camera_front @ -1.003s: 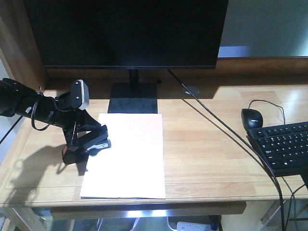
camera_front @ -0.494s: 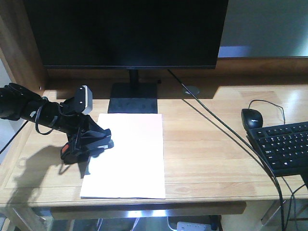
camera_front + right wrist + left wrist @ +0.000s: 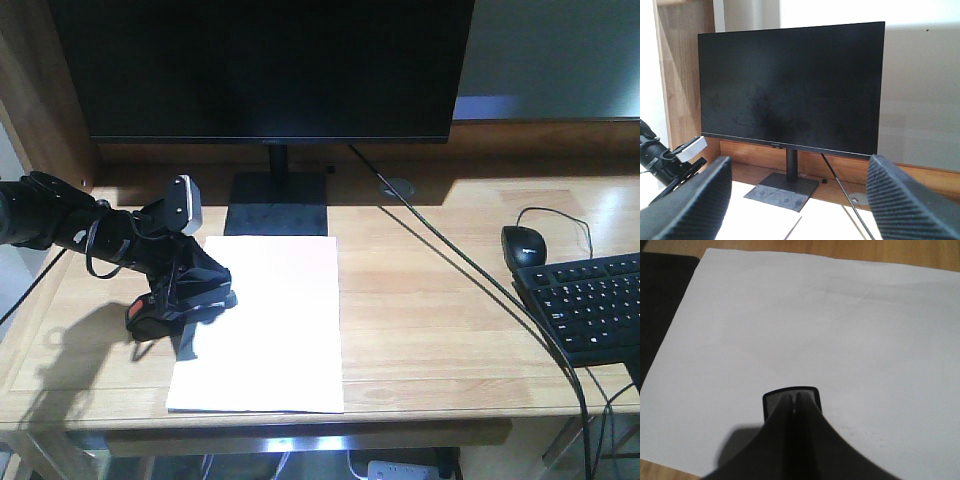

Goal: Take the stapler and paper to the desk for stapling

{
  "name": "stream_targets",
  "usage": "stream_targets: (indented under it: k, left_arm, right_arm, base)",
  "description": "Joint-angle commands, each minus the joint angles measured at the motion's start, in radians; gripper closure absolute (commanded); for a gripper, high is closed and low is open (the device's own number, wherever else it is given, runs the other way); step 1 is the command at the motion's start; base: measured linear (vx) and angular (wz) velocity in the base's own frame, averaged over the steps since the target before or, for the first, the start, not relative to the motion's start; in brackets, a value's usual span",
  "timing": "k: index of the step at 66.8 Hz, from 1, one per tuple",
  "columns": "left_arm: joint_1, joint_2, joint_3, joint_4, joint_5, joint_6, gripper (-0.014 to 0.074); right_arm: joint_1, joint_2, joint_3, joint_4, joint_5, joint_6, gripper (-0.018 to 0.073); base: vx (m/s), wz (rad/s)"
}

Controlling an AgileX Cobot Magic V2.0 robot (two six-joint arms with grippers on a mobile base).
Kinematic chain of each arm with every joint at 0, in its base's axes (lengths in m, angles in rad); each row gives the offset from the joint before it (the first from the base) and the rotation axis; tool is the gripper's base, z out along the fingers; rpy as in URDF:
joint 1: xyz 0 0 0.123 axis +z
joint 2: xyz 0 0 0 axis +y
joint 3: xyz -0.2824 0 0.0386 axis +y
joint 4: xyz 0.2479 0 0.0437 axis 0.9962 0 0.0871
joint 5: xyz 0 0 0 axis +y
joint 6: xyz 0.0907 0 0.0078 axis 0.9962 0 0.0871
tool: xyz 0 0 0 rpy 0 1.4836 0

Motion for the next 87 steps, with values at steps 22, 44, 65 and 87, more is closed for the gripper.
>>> stream_targets:
  k: [22,44,65,87]
  left_arm:
    - [-0.005,-0.043,-0.018,0.016,0.001,-0.014,0.0603]
    - [-0.005,-0.043,-0.018,0.037,0.01,-0.02,0.0603]
    - [-0.005,-0.043,-0.018,0.036,0.01,-0.021,0.0603]
    - [-0.005,-0.043,-0.018,0.034,0.01,-0.021,0.0603]
  right_arm:
    - [-0.005,0.01,-0.026,-0.014,-0.051,-0.003,0.0031]
    - [-0.005,0.01,-0.026,-0.014,-0.051,-0.003,0.0031]
    - [-0.005,0.01,-0.026,-0.014,-0.051,-0.003,0.0031]
    - [-0.005,0.01,-0.026,-0.014,-0.051,-0.003,0.0031]
  base:
    - [0.0,0.0]
    - [0.0,0.0]
    - [0.0,0.0]
    - [0.0,0.0]
